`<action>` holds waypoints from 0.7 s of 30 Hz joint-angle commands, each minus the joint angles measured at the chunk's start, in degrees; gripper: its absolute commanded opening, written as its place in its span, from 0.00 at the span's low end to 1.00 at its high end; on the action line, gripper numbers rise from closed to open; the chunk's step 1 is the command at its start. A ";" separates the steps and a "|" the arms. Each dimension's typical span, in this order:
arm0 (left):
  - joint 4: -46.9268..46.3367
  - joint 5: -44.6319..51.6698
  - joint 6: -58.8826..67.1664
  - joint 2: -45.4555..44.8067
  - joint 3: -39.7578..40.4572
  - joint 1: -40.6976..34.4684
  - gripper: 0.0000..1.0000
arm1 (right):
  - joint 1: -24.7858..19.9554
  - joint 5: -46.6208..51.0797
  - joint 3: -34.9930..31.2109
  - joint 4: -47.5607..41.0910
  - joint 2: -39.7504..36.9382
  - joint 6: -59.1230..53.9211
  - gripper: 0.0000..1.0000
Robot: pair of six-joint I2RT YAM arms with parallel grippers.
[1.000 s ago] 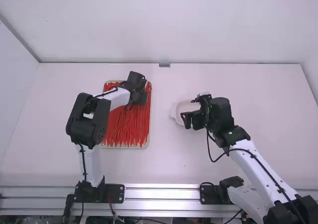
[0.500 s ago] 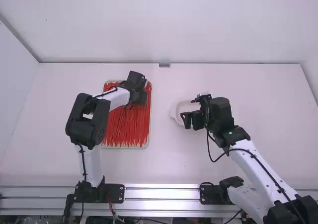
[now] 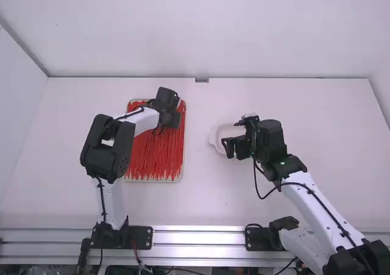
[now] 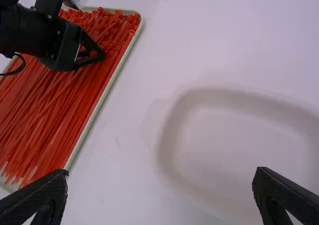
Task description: Fasten the cable tie
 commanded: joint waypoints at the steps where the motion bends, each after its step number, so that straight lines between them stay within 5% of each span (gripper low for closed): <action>1: -0.42 0.20 -0.17 -3.52 -0.07 0.66 0.32 | -0.22 0.07 1.75 -0.07 0.44 0.11 0.99; 21: -1.84 -0.85 -0.17 -3.87 -0.35 0.63 0.29 | -0.17 0.04 1.75 -0.24 0.44 0.15 0.99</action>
